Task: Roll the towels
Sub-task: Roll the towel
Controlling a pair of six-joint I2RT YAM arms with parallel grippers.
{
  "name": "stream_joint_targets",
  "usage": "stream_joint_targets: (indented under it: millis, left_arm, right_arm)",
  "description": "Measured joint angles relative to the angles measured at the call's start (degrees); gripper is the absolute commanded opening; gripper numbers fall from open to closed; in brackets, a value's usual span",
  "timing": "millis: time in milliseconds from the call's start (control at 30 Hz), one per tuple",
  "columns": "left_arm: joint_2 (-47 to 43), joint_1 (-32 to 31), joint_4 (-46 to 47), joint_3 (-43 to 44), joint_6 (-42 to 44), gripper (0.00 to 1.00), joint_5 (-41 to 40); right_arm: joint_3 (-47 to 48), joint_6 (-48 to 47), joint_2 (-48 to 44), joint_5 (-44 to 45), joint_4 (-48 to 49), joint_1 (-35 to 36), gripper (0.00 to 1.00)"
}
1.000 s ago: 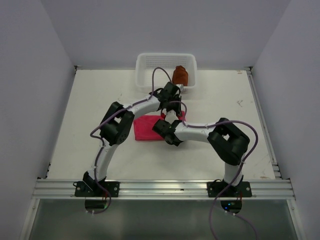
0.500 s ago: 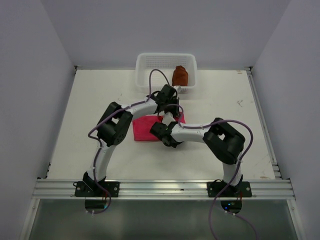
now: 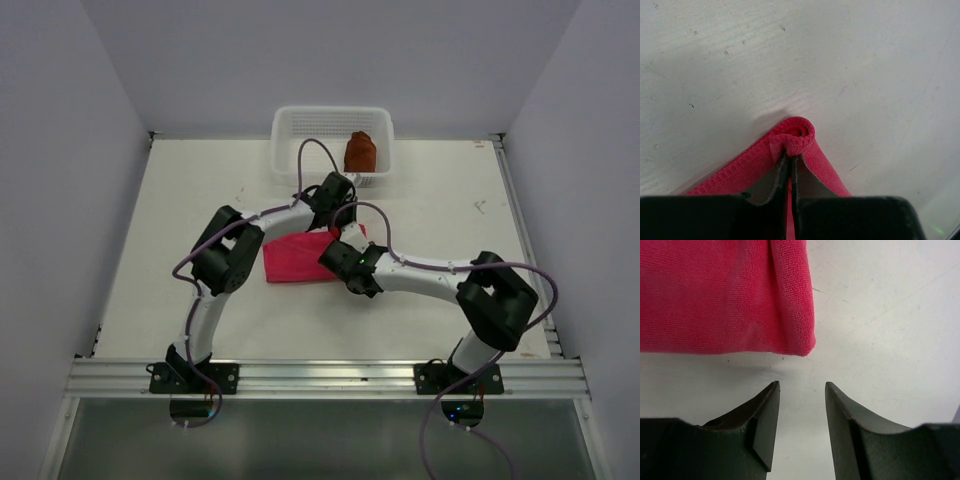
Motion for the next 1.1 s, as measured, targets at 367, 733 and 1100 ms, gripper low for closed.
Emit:
stream_joint_targets:
  millis: [367,733,1100]
  left_arm:
    - [-0.4,0.2,2.8,-2.1,-0.1,0.0,0.1]
    - [-1.1,0.2,4.5,-3.6,-0.2,0.0,0.1]
    - [-1.4,0.6,4.9,-4.3,-0.3,0.0,0.6]
  right_arm:
    - [-6.4,6.4,-20.5,-7.5,9.8,-4.6,0.26]
    - [-13.9,14.6,-22.0,-24.7,18.4,-21.0,0.2]
    - [-16.1,20.4,-16.3,-34.6,26.5,-28.3,0.21]
